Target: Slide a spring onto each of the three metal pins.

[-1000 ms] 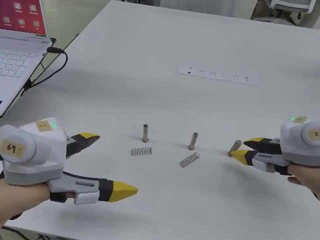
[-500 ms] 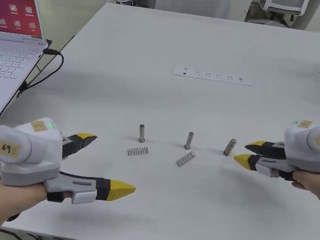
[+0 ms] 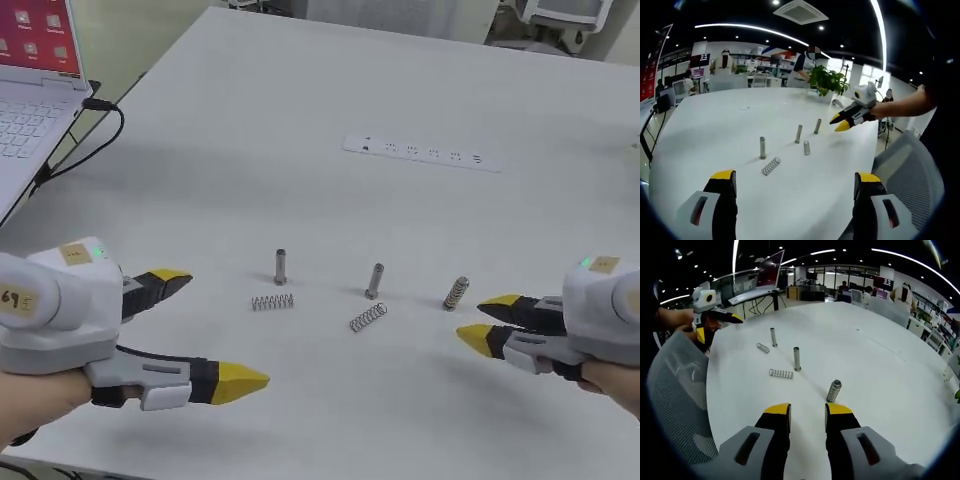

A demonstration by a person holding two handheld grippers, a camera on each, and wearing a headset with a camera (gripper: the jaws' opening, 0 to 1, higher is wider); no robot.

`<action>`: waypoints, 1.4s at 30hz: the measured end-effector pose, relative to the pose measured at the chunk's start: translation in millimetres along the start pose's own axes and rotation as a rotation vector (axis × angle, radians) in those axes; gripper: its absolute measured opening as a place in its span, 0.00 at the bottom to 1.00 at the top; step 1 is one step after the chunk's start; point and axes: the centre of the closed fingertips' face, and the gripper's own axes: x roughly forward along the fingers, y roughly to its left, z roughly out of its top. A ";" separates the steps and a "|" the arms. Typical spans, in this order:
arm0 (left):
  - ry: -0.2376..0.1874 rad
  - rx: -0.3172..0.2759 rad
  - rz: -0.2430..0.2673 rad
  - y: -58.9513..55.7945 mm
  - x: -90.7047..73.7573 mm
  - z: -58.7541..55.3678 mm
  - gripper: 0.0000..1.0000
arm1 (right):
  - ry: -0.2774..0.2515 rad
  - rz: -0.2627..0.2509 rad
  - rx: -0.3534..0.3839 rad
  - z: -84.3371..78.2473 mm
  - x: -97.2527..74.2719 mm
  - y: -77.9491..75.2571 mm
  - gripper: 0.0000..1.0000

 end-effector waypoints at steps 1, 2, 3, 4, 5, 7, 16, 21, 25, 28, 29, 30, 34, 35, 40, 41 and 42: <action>0.000 -0.003 -0.002 -0.3 -0.3 0.0 0.94 | 0.000 0.005 -0.003 0.4 0.2 2.6 0.25; 0.001 -0.003 -0.002 -0.1 -0.4 -0.2 0.94 | -0.004 0.008 -0.002 1.0 0.2 3.9 0.25; 0.000 0.000 -0.001 0.1 -0.6 -0.2 0.94 | -0.007 0.014 0.001 1.6 0.4 6.1 0.25; 0.001 0.000 -0.001 -0.2 -0.8 -0.3 0.94 | -0.009 0.018 0.001 2.1 0.6 7.8 0.25; 0.000 -0.003 -0.002 -0.5 -0.9 -0.5 0.94 | -0.009 0.023 -0.002 2.9 0.8 11.2 0.25; 0.000 -0.004 -0.002 -0.5 -1.1 -1.0 0.94 | -0.009 0.032 -0.013 3.5 1.6 15.1 0.25; 0.008 -0.008 -0.005 -2.5 -2.4 -5.5 0.93 | 0.011 0.083 -0.101 7.6 8.0 34.6 0.25; 0.001 -0.010 -0.003 -2.4 -4.9 -2.8 0.93 | 0.043 0.109 -0.204 10.0 12.6 41.9 0.25; 0.001 -0.012 0.000 -1.1 -5.7 -2.3 0.93 | 0.053 0.127 -0.264 15.5 16.8 47.5 0.25; 0.003 -0.010 -0.002 -0.7 -5.4 -3.2 0.93 | 0.058 0.136 -0.310 20.6 20.0 48.9 0.24; 0.003 -0.010 -0.003 -0.7 -5.2 -3.5 0.93 | 0.060 0.139 -0.324 21.7 21.2 49.0 0.24; 0.004 -0.011 -0.003 -1.0 -4.9 -3.9 0.93 | 0.064 0.146 -0.345 23.4 22.7 49.8 0.24; 0.006 -0.011 -0.006 -2.0 -4.4 -5.4 0.93 | 0.089 0.166 -0.412 26.2 28.2 49.8 0.23; 0.007 -0.011 -0.006 -2.0 -4.6 -5.7 0.93 | 0.096 0.180 -0.458 27.6 30.7 50.0 0.23; 0.008 -0.012 -0.002 -0.7 -6.6 -5.6 0.93 | 0.133 0.221 -0.600 33.6 38.9 56.5 0.20; 0.007 -0.012 -0.001 -0.3 -7.0 -5.4 0.93 | 0.135 0.229 -0.612 34.5 40.3 57.6 0.20; 0.007 -0.014 0.000 0.3 -7.3 -5.3 0.93 | 0.139 0.236 -0.628 35.7 42.6 58.8 0.20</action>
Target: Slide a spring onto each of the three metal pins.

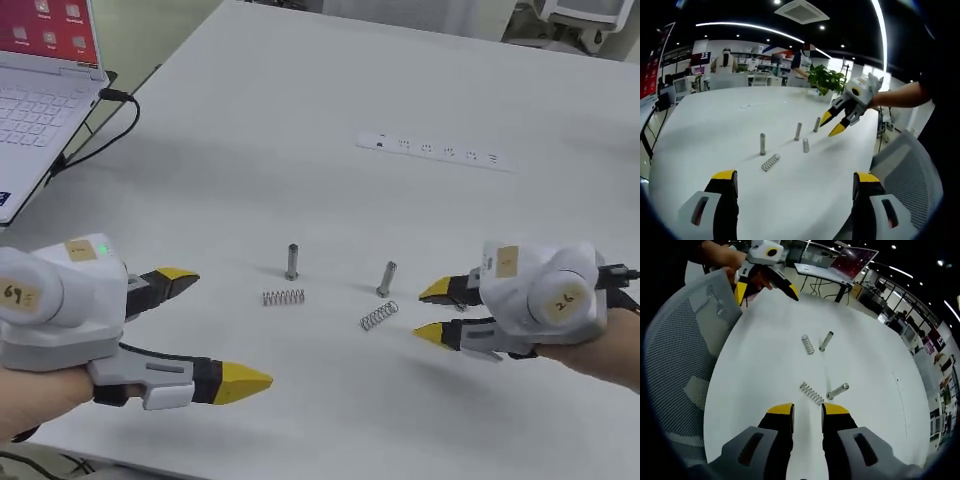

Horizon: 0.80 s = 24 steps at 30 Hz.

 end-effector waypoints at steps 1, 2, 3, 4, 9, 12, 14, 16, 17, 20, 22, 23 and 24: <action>0.000 0.000 0.000 0.2 -0.2 0.0 0.93 | 0.004 0.008 -0.010 1.0 1.4 0.4 0.20; 0.000 0.000 0.001 1.0 -0.5 0.1 0.93 | 0.009 0.018 -0.028 2.1 3.6 0.2 0.20; 0.000 0.000 0.001 1.2 -0.6 0.0 0.92 | 0.013 0.024 -0.040 2.8 5.1 0.0 0.20; 0.001 -0.002 0.002 1.3 -0.8 0.1 0.93 | 0.016 0.030 -0.047 3.2 6.7 -0.1 0.20; -0.001 -0.003 0.002 2.6 -1.5 -0.4 0.92 | 0.048 0.082 -0.095 3.4 16.5 -1.3 0.19; -0.001 -0.006 0.002 2.2 -1.2 -0.5 0.92 | 0.062 0.112 -0.101 3.9 21.2 -4.1 0.16; 0.001 -0.007 0.001 1.8 -1.1 -1.1 0.92 | 0.067 0.130 -0.101 5.6 24.5 -5.3 0.16; 0.003 -0.006 0.000 1.7 -1.3 -1.4 0.92 | 0.076 0.151 -0.107 5.7 28.3 -6.0 0.16; 0.002 -0.007 0.000 1.9 -1.7 -1.2 0.92 | 0.081 0.160 -0.113 5.7 29.8 -6.0 0.16; -0.002 -0.007 0.003 3.3 -3.6 -0.1 0.92 | 0.096 0.189 -0.134 6.2 35.6 -4.8 0.17; -0.004 -0.009 0.004 4.2 -4.8 0.3 0.92 | 0.102 0.204 -0.137 6.9 38.0 -3.9 0.17; -0.004 -0.008 0.004 4.4 -5.2 0.2 0.92 | 0.103 0.214 -0.138 7.4 40.7 -3.6 0.17; -0.003 -0.008 0.005 4.5 -5.6 0.1 0.92 | 0.107 0.219 -0.140 7.0 42.2 -3.5 0.17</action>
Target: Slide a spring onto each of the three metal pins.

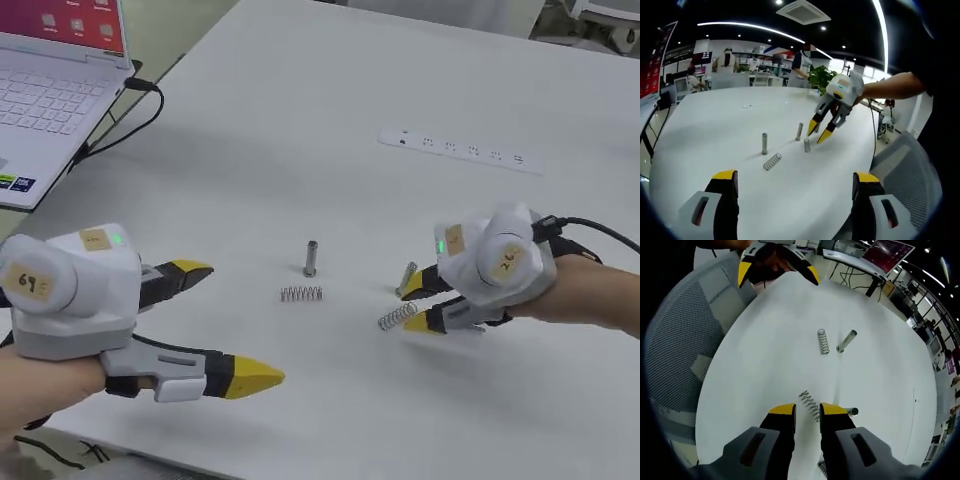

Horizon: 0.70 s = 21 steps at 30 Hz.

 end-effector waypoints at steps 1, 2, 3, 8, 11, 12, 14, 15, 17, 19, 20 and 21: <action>0.001 0.001 0.000 0.0 -0.4 -0.1 0.92 | 0.007 0.009 -0.004 -1.0 2.5 -0.4 0.17; 0.000 0.002 0.000 0.0 -0.8 -0.1 0.92 | 0.012 0.013 -0.006 -1.5 4.1 -0.7 0.17; 0.001 0.002 0.000 0.1 -1.2 -0.4 0.92 | 0.017 0.020 -0.010 -1.4 5.4 -0.3 0.17; 0.000 -0.001 0.003 0.9 -2.5 -0.3 0.91 | 0.043 0.047 -0.013 -6.5 13.2 -1.1 0.18; -0.002 -0.002 0.004 1.7 -2.8 -0.1 0.91 | 0.056 0.055 -0.015 -10.2 17.9 -2.2 0.17; 0.000 -0.002 0.004 2.1 -2.8 -0.4 0.91 | 0.061 0.055 -0.014 -11.8 19.2 -3.0 0.17; 0.000 -0.003 0.006 3.0 -2.8 -0.9 0.91 | 0.071 0.053 -0.010 -15.3 20.8 -4.7 0.16; -0.001 -0.004 0.006 3.2 -2.8 -0.8 0.91 | 0.075 0.052 -0.006 -16.9 21.5 -5.6 0.16; -0.003 -0.007 0.005 3.0 -2.5 -0.8 0.91 | 0.082 0.051 -0.002 -19.7 22.4 -7.0 0.15; 0.000 -0.007 0.004 2.7 -2.1 -1.8 0.91 | 0.087 0.052 0.010 -21.4 22.8 -6.7 0.14; 0.000 -0.008 0.004 2.6 -2.0 -2.3 0.91 | 0.087 0.053 0.012 -21.7 23.1 -6.3 0.13; 0.000 -0.008 0.004 2.6 -1.9 -2.5 0.91 | 0.089 0.053 0.016 -21.9 23.2 -5.4 0.12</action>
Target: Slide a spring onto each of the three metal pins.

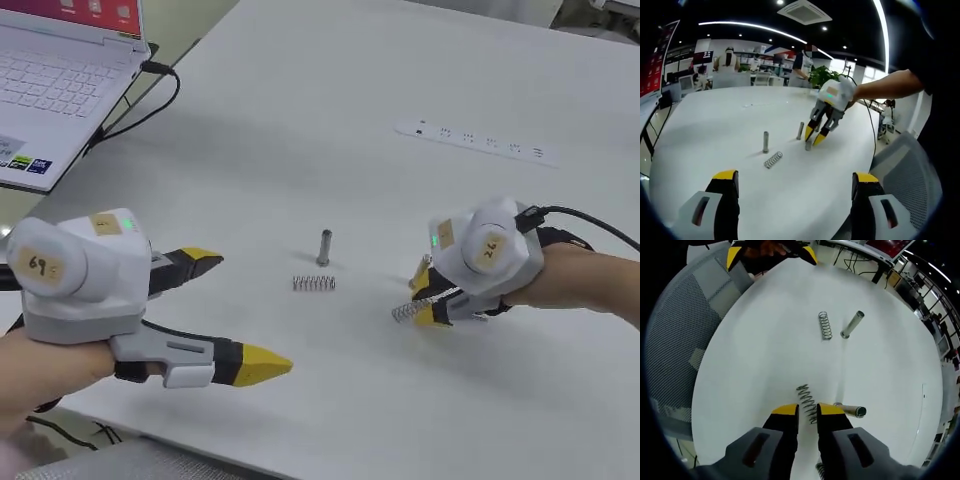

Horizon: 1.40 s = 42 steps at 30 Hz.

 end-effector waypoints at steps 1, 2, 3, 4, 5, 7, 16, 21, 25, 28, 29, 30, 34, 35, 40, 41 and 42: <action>0.001 -0.002 -0.001 0.0 0.1 -0.5 0.91 | 0.002 0.000 0.000 -0.6 0.3 0.1 0.11; 0.001 -0.002 0.000 0.1 0.0 -0.7 0.91 | 0.006 0.000 0.001 -1.4 0.4 0.6 0.09; 0.001 -0.001 0.001 0.3 0.0 -0.9 0.91 | 0.005 0.000 0.004 -1.4 0.9 0.8 0.09; 0.002 -0.002 0.002 0.7 -0.2 -1.1 0.91 | 0.005 0.001 0.004 -1.6 1.4 1.2 0.09; 0.001 -0.003 0.003 1.6 -0.4 -1.4 0.91 | 0.005 0.000 0.005 -2.3 2.0 1.9 0.09; 0.001 -0.005 0.003 1.9 -0.6 -1.5 0.91 | 0.005 -0.006 0.004 -3.4 2.3 2.6 0.09; 0.012 0.009 -0.007 -1.8 4.3 0.8 0.90 | -0.028 -0.035 0.028 -0.7 -9.1 4.8 0.08; 0.018 0.024 -0.032 -10.5 10.7 3.2 0.90 | -0.043 -0.050 0.048 -2.7 -17.1 8.9 0.08; 0.029 0.039 -0.055 -18.4 15.7 3.3 0.90 | -0.063 -0.060 0.075 -2.9 -24.6 14.9 0.08; 0.029 0.047 -0.069 -22.2 19.0 5.0 0.89 | -0.066 -0.068 0.082 -3.2 -32.3 20.9 0.08; 0.028 0.050 -0.071 -22.7 19.8 5.4 0.89 | -0.073 -0.071 0.092 -2.8 -35.7 22.4 0.08; 0.028 0.052 -0.074 -23.0 21.0 5.9 0.89 | -0.077 -0.072 0.095 -2.7 -37.5 23.4 0.08; 0.024 0.057 -0.086 -24.6 23.3 7.4 0.88 | -0.082 -0.081 0.108 -4.2 -45.0 27.2 0.08; 0.026 0.060 -0.090 -24.7 24.0 7.3 0.88 | -0.086 -0.079 0.121 -4.6 -47.3 28.9 0.08; 0.037 0.076 -0.107 -26.9 27.9 7.5 0.87 | -0.112 -0.082 0.147 -2.1 -57.3 35.5 0.08; 0.036 0.078 -0.114 -28.8 29.4 8.3 0.87 | -0.116 -0.083 0.148 -1.6 -58.9 36.7 0.08; 0.037 0.080 -0.117 -29.8 30.7 8.6 0.86 | -0.122 -0.084 0.150 0.6 -61.0 38.6 0.08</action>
